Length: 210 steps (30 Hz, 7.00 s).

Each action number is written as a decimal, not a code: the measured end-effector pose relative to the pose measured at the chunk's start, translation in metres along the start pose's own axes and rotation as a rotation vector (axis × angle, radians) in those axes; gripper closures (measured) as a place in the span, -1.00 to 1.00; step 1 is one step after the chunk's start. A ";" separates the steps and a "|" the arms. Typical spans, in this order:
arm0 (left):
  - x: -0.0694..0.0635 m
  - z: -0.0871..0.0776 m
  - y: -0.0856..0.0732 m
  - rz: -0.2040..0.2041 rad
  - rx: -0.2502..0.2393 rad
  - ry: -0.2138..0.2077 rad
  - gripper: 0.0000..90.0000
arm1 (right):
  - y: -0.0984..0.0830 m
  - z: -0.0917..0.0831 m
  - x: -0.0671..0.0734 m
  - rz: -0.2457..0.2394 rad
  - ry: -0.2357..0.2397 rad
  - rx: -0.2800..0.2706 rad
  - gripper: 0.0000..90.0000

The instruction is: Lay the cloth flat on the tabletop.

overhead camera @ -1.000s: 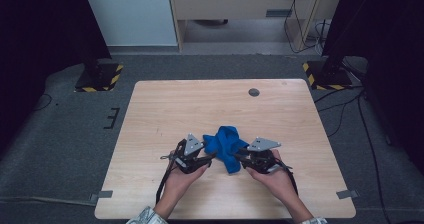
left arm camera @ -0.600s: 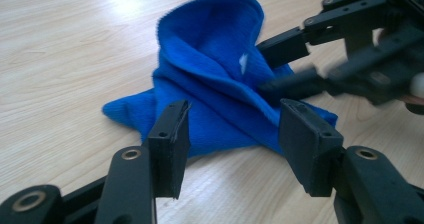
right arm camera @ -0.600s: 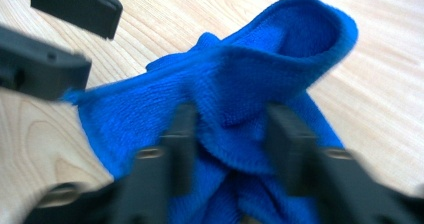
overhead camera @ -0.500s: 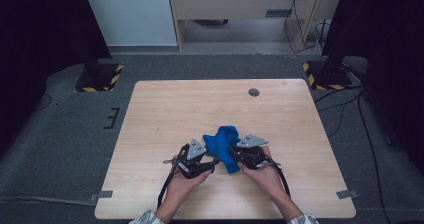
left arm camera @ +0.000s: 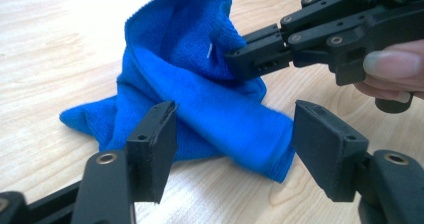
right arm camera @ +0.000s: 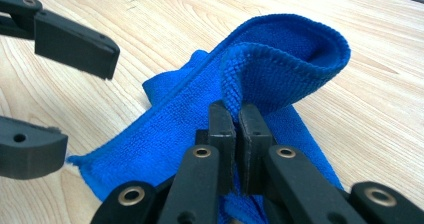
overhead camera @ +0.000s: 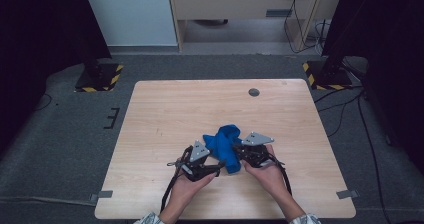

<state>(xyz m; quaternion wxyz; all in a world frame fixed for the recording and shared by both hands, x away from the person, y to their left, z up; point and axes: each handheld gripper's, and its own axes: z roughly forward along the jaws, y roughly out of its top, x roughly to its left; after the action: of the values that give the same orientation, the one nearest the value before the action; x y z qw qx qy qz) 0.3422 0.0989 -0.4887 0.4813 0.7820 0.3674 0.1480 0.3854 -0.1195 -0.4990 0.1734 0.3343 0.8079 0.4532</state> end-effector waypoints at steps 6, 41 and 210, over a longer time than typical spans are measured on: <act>-0.002 0.015 -0.007 -0.005 0.047 0.004 -0.39 | -0.001 -0.002 -0.001 -0.007 0.001 0.009 0.92; 0.063 0.015 0.022 0.052 0.109 0.047 0.95 | -0.009 -0.036 -0.053 0.098 -0.084 -0.006 0.92; 0.096 -0.030 0.080 0.070 -0.052 0.127 0.90 | 0.037 -0.092 -0.092 0.111 -0.126 -0.038 0.94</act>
<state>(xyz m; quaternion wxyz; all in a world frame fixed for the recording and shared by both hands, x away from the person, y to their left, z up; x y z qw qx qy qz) 0.4248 0.1659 -0.4164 0.4716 0.7707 0.3657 0.2233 0.4115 -0.2274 -0.4211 0.2047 0.4031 0.7668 0.4556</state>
